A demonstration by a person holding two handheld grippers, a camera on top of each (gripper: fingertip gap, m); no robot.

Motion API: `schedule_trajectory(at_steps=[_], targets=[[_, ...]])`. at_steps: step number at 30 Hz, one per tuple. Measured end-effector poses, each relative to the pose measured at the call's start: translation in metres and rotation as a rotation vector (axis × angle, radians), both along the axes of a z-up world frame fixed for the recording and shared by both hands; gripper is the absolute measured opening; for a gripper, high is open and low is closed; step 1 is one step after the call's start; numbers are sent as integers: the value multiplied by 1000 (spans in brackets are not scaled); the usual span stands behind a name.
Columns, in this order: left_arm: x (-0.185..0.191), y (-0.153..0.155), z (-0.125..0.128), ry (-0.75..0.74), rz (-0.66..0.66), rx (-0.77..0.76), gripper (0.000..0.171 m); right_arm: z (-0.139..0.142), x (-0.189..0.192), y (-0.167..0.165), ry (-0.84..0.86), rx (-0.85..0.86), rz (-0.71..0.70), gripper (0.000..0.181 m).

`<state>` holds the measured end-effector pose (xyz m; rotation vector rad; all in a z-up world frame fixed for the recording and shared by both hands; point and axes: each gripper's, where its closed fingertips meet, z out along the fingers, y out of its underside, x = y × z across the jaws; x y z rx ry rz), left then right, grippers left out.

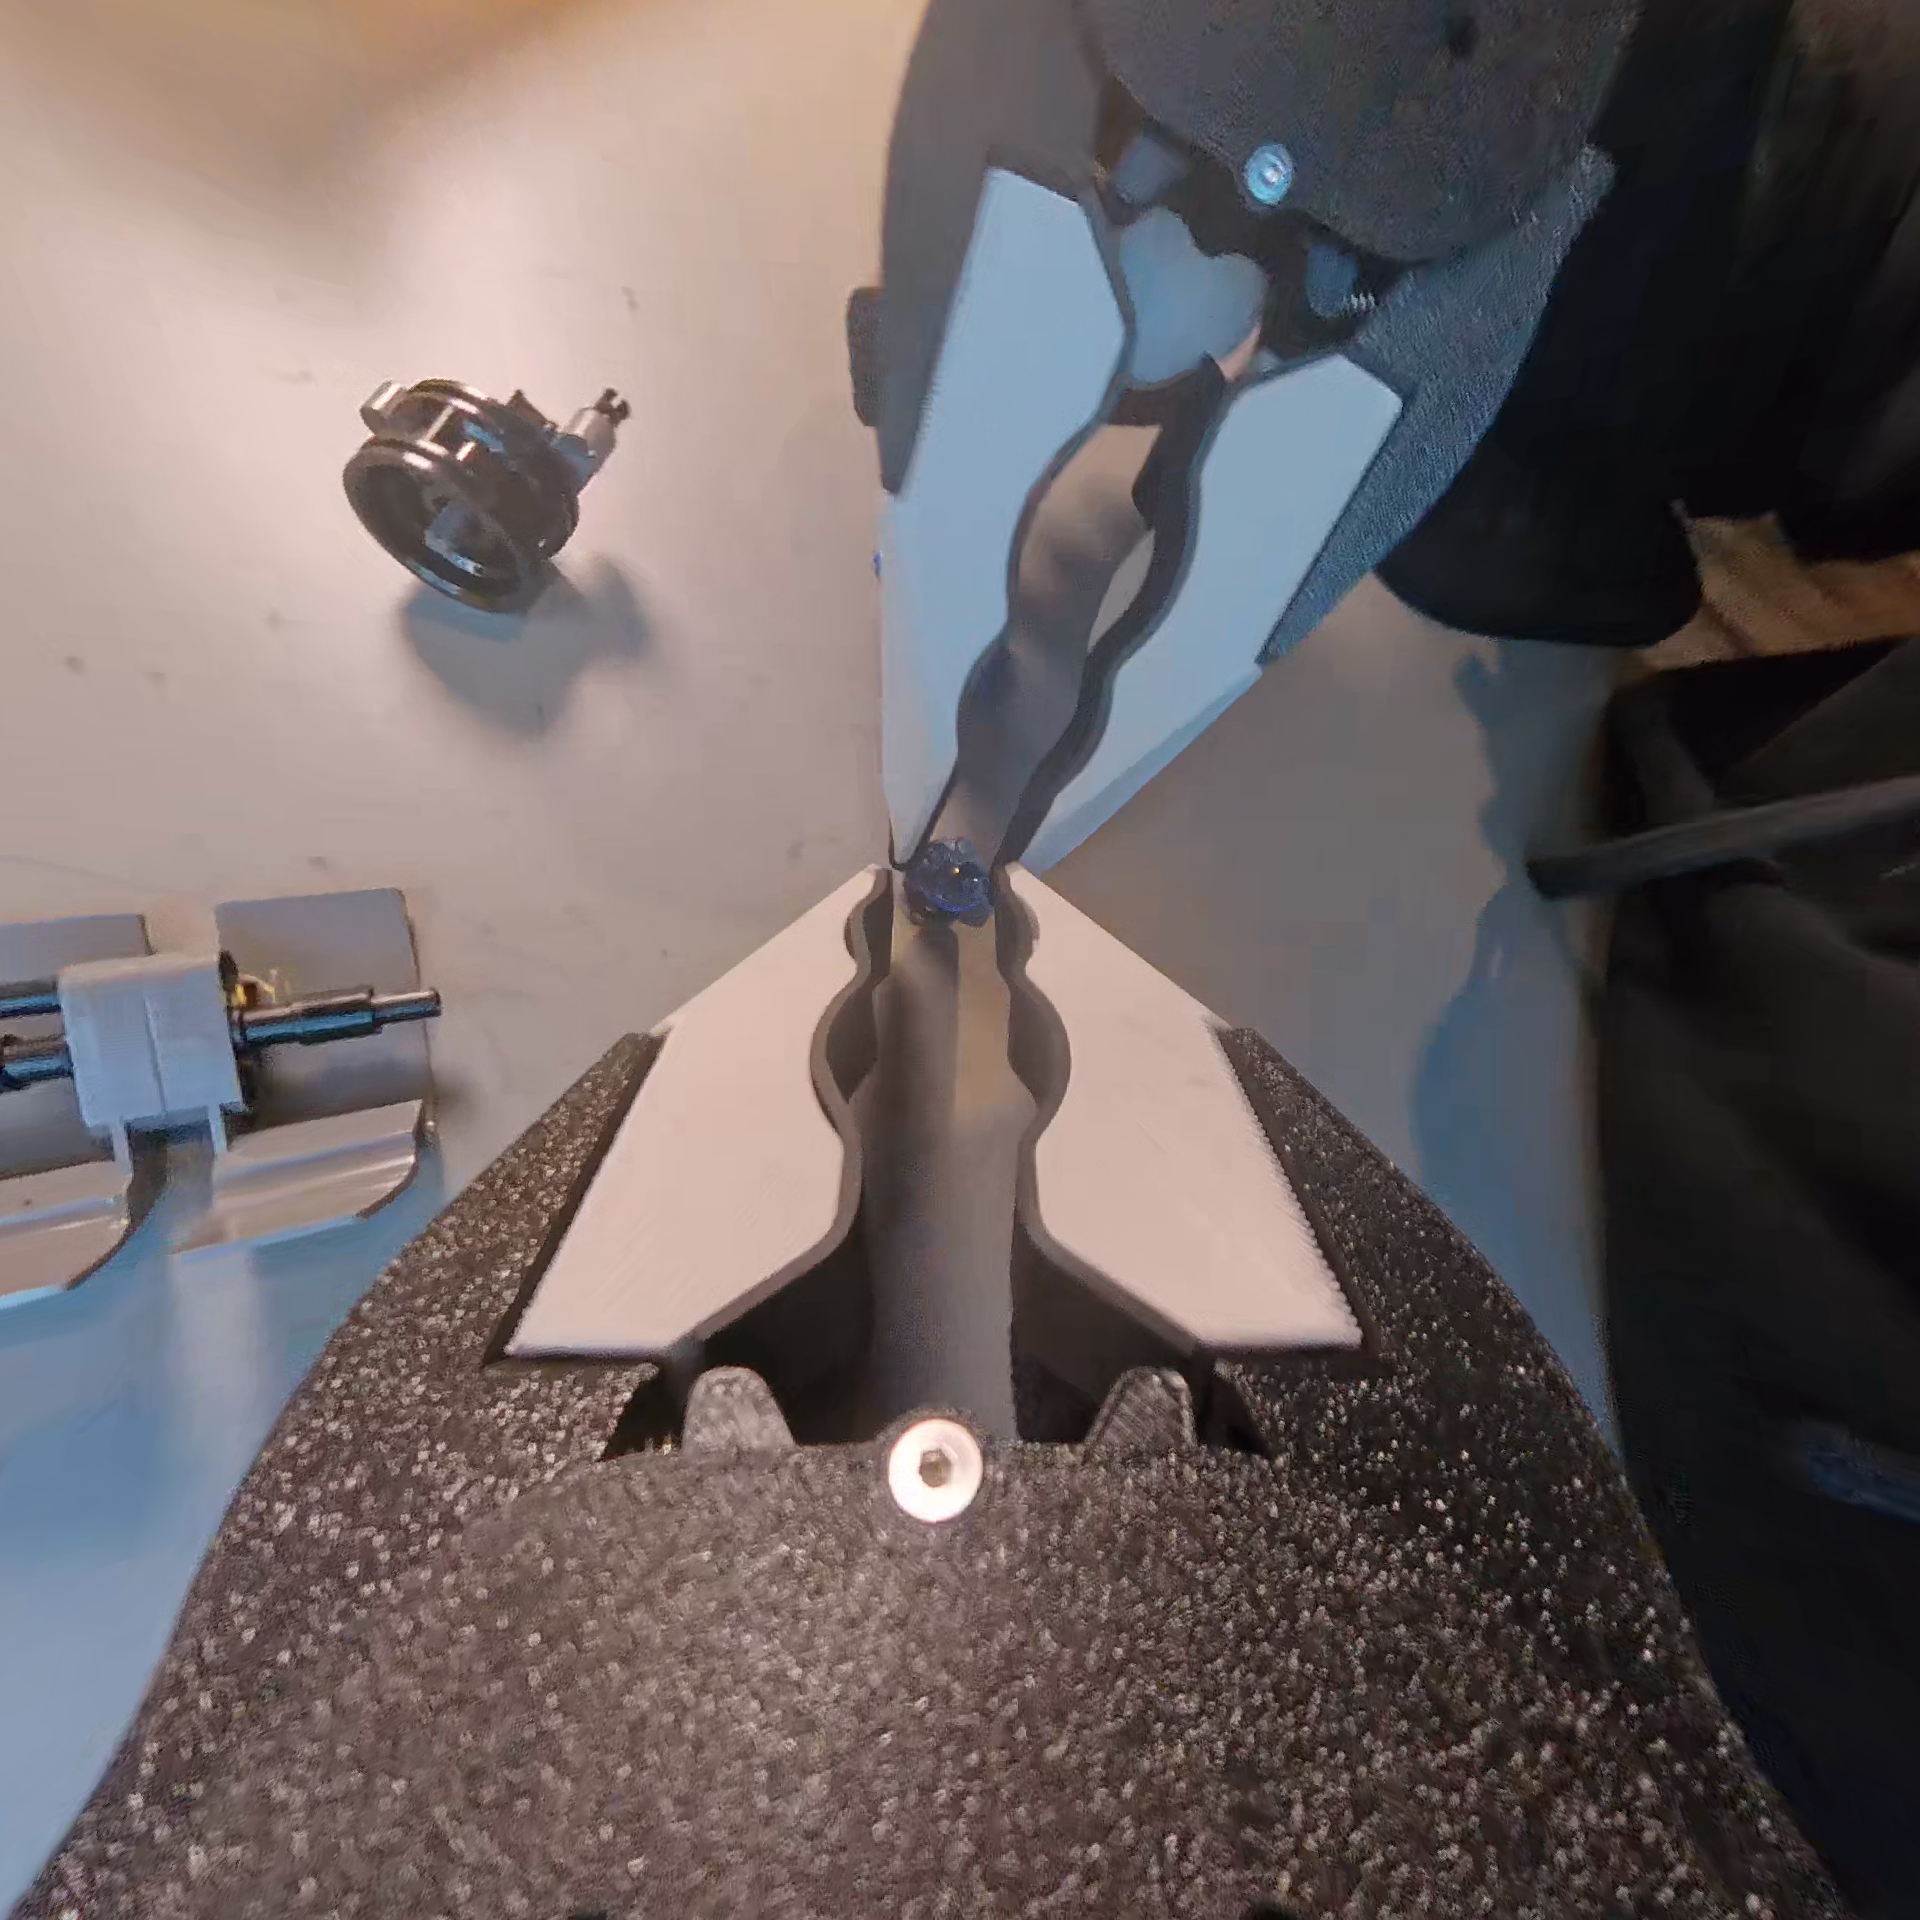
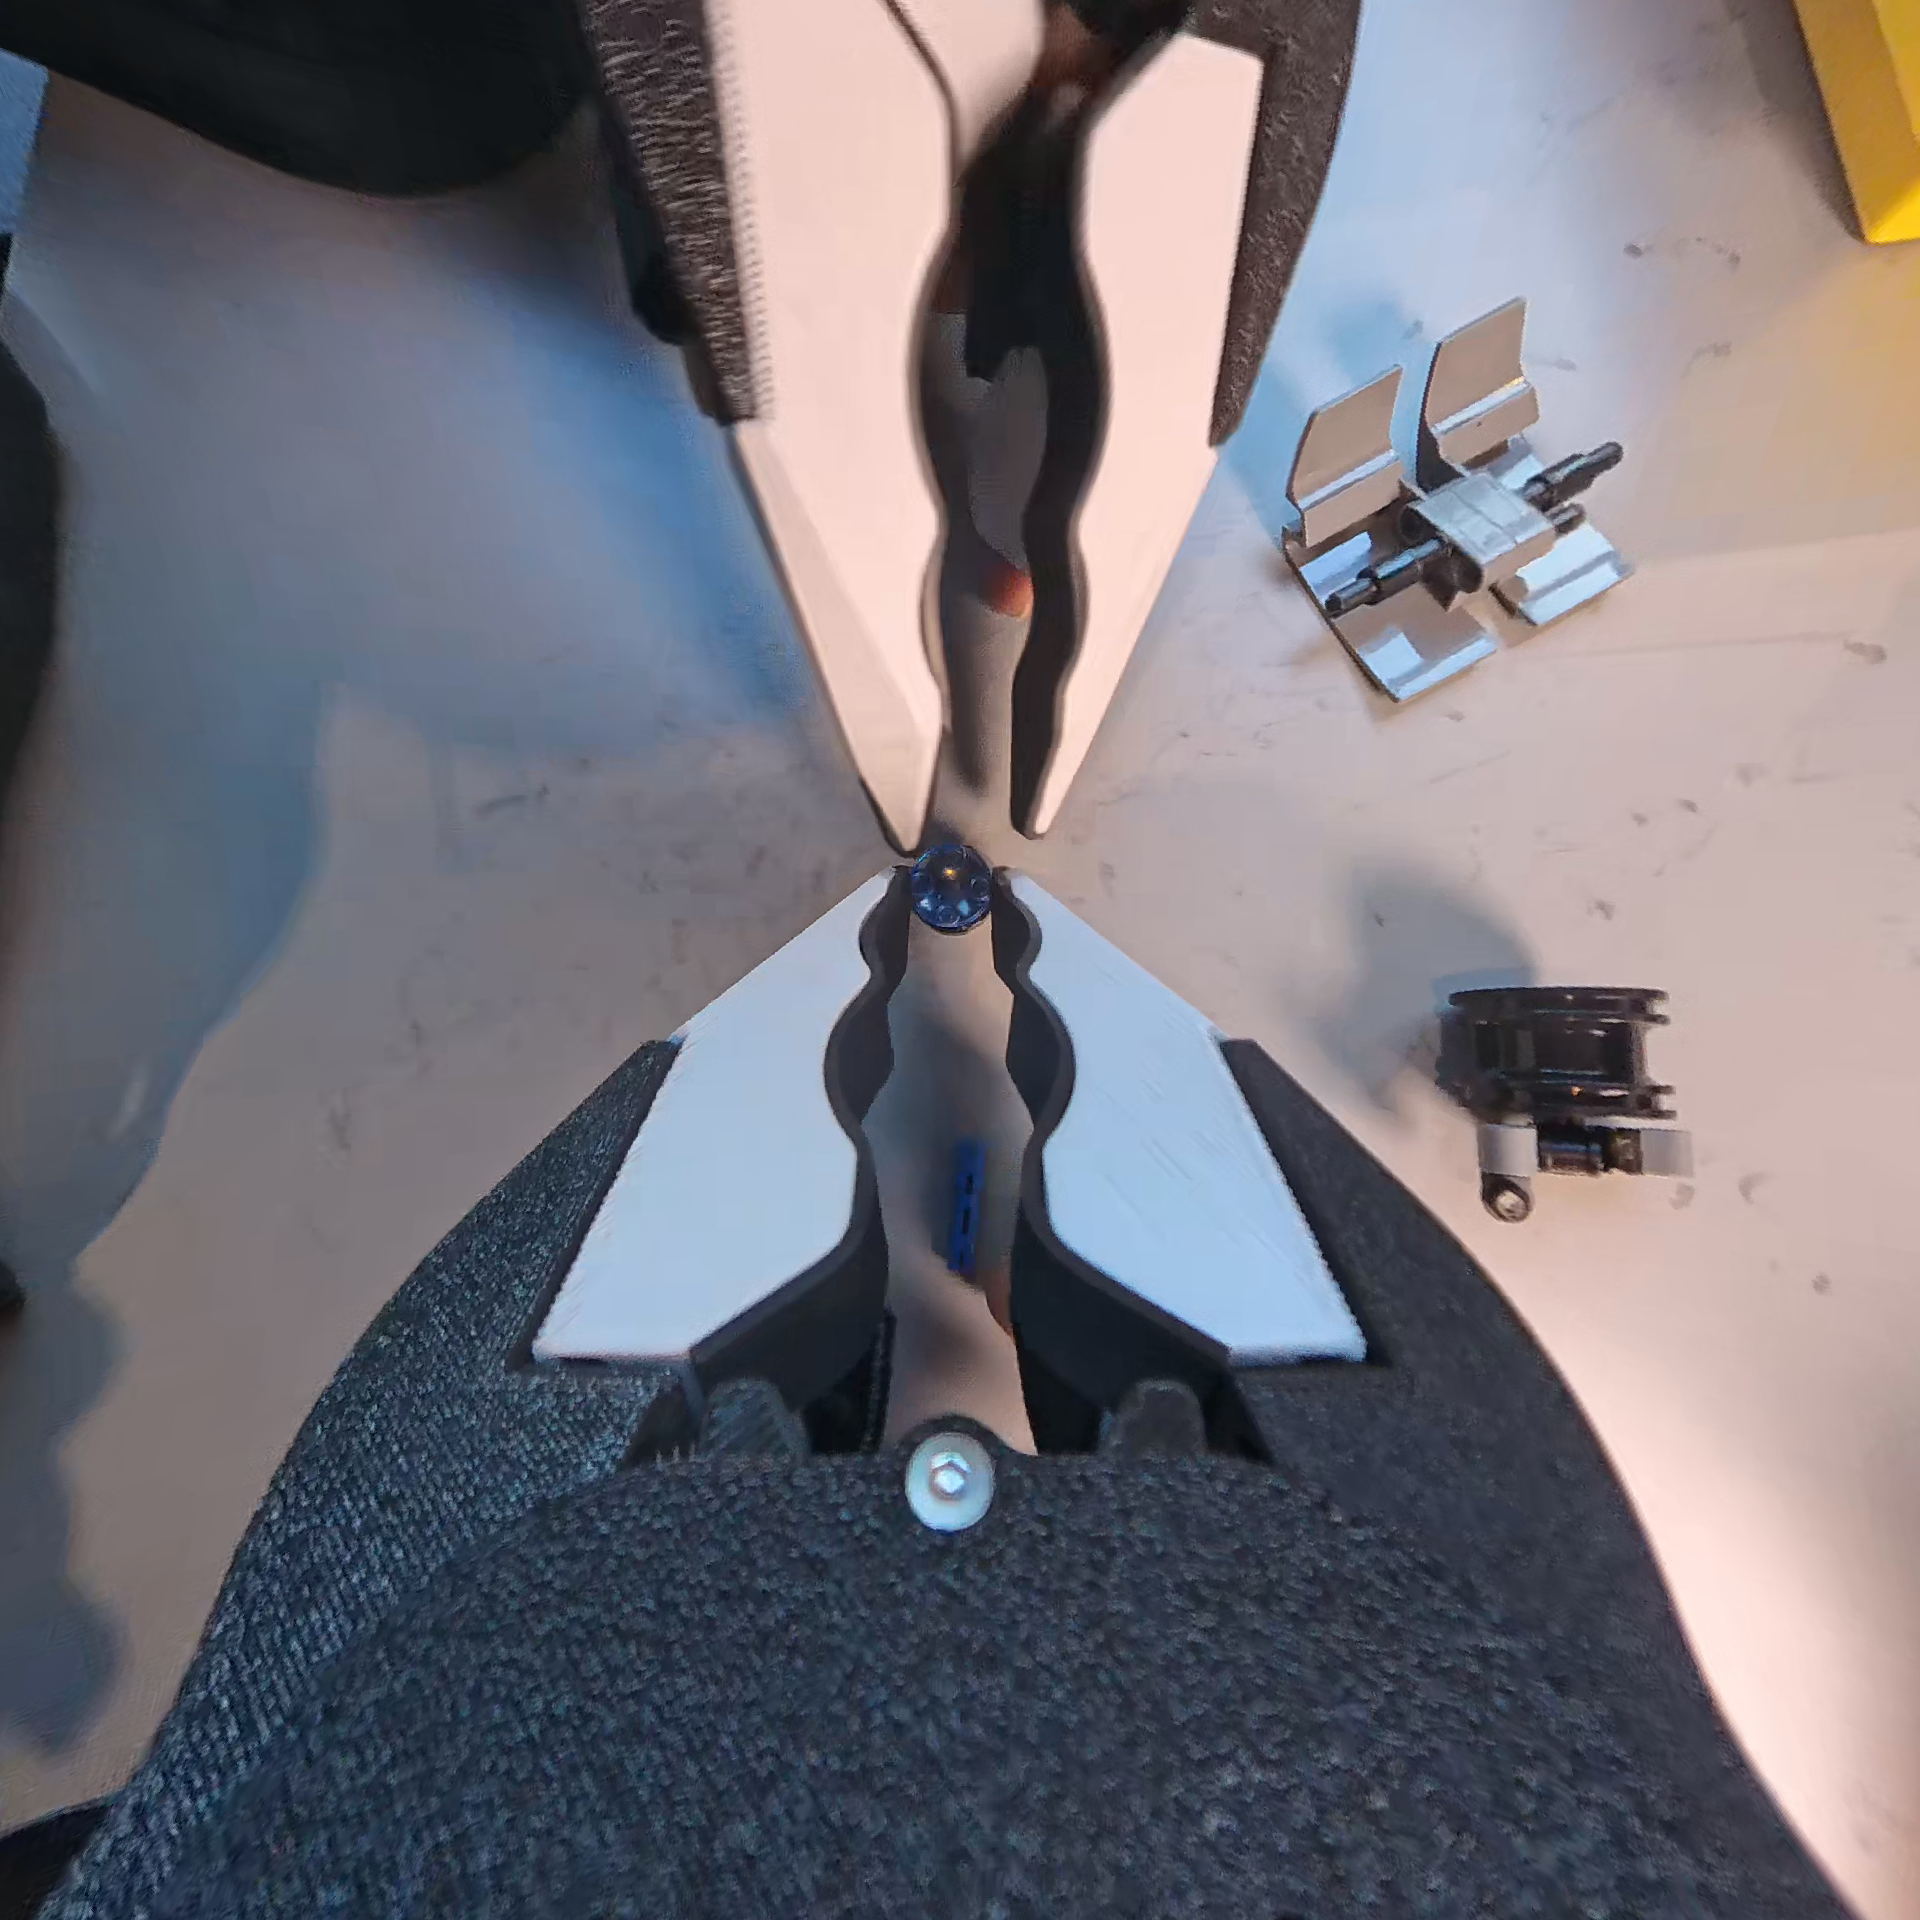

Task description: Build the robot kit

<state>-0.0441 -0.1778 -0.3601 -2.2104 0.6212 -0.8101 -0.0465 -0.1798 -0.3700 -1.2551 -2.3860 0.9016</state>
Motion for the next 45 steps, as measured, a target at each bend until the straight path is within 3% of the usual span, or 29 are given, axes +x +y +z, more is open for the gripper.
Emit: schedule_trajectory(at_steps=[4,12,22,35,39,45], targets=[[0,3,-3,-25,38,-45,16,0,1,-1,47,40,16,15],[6,6,-11,67,58,-80,12,-1,3,-1,22,7,-10,16],[8,4,-13,157,17,-33,6,-4,8,2,-85,-33,-68,19],[7,4,-15,327,-31,50,6,-6,7,1,-68,108,-41,14],[9,5,-12,285,-19,44,5,-6,8,0,-3,96,-43,14],[3,0,3,46,45,-56,19,-2,10,-3,67,119,-57,14]])
